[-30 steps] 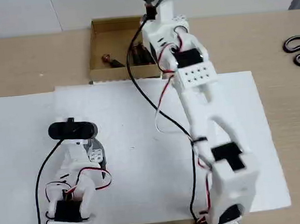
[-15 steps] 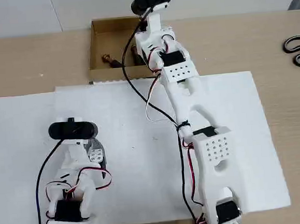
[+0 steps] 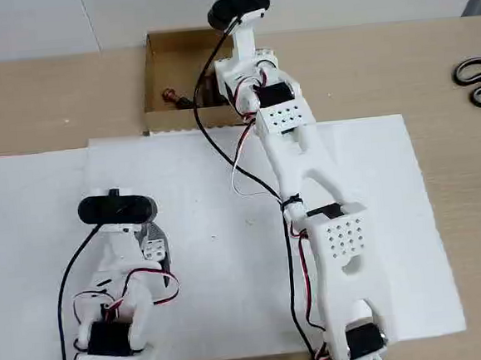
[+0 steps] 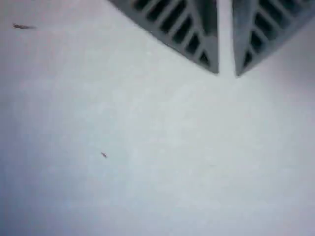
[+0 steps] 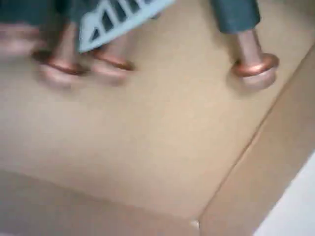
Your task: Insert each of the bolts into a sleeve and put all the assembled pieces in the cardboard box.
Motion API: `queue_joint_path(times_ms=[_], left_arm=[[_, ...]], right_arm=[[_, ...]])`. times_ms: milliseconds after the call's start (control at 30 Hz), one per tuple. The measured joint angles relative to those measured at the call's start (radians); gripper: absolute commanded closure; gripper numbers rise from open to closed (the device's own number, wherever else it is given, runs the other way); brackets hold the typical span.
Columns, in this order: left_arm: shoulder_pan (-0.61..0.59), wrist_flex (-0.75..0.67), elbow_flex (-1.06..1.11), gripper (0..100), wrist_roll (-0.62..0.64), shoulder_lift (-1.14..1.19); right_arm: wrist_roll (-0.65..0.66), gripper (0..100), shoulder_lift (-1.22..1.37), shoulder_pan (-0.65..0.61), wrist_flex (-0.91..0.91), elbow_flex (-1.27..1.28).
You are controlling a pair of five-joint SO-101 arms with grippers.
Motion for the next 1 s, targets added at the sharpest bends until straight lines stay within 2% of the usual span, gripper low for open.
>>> queue_joint_path(times_ms=[133, 400, 467, 633, 700, 833, 1000], left_arm=[[0.000, 0.000, 0.000, 99, 0.000, 0.000], [0.000, 0.000, 0.000, 99, 0.000, 0.000], [0.000, 0.000, 0.000, 99, 0.000, 0.000], [0.000, 0.000, 0.000, 99, 0.000, 0.000], [0.000, 0.000, 0.000, 99, 0.000, 0.000], [0.000, 0.000, 0.000, 99, 0.000, 0.000], [0.000, 0.000, 0.000, 99, 0.000, 0.000]], right_arm=[[0.000, 76.8, 0.000, -0.002, 0.020, -0.052], [0.000, 77.0, 0.000, 0.003, 0.181, -0.239], [0.000, 80.4, 0.000, 0.012, 0.221, -0.281], [0.000, 99.8, 0.000, 0.041, 0.350, -0.428], [0.000, 97.4, 0.000, 0.046, 0.397, -0.486], [0.000, 99.6, 0.000, 0.054, 0.509, -0.626], [0.000, 99.5, -0.002, 0.055, 0.750, -0.815]])
